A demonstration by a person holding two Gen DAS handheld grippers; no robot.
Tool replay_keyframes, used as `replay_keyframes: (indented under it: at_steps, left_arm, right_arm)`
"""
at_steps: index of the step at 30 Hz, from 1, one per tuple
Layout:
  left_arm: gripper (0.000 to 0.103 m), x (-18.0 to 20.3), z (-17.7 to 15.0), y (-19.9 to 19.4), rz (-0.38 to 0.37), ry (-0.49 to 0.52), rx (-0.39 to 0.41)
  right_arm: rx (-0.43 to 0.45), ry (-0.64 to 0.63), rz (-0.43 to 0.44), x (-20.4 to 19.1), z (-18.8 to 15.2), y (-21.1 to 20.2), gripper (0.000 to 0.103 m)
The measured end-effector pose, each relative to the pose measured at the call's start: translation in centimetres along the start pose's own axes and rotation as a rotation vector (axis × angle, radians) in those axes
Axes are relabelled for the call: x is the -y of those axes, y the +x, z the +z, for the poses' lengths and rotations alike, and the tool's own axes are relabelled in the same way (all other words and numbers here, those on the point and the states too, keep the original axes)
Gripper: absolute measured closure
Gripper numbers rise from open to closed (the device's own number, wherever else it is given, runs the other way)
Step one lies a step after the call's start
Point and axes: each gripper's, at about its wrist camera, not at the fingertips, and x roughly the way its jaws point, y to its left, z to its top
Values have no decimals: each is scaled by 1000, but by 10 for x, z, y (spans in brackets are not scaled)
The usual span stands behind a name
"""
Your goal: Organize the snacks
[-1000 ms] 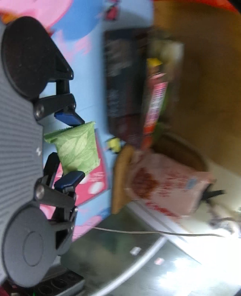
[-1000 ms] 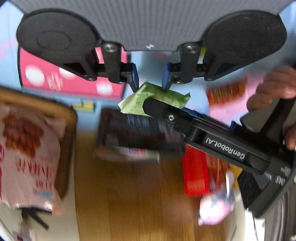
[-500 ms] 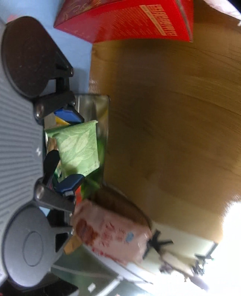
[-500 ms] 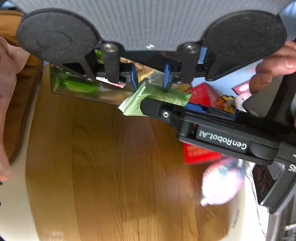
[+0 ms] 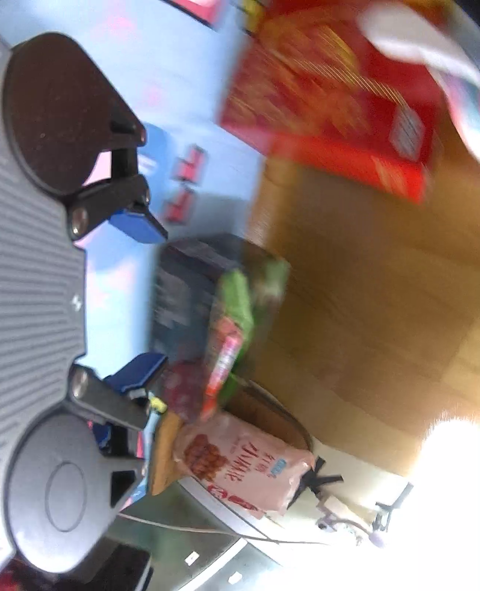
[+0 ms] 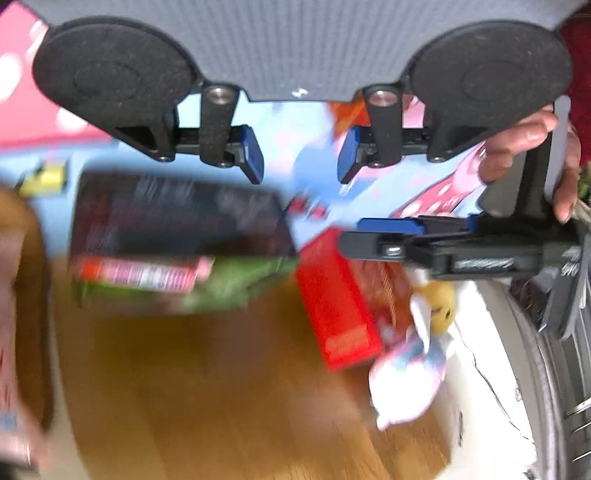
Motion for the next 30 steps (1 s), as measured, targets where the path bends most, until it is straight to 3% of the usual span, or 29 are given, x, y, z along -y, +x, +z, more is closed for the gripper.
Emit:
replay_keyframes:
  at_steps: [7,9,10,13,23,26,30]
  left_arm:
    - [38,-32,-60,-31,-32,-165,-74]
    - [39,-33,-75,-28,-34,-174,-98]
    - [41,-30,-81,-31,-26,-148,-69]
    - [41,-21,-86,-33,-18,-113,-64]
    - [52,-11,-95,-34,-119,-100,-91]
    - [52,-4,-99,-32,-161,-91,-106]
    - [50,2,-102,-31,-157,-64,-105]
  right_arm:
    - [-147,164,29,2,-14,28,58]
    - [-185,213,48,1,-20,33,66]
    - [-176,220,49,-2,-23,33,70]
    - [-211,232,60,-14,-27,30,91]
    - [-102,195,-2,-38,-65,-23,93]
    - [-89,219,14,-37,-76,-33,93]
    - [-82,183,11,-43,-84,-43,89]
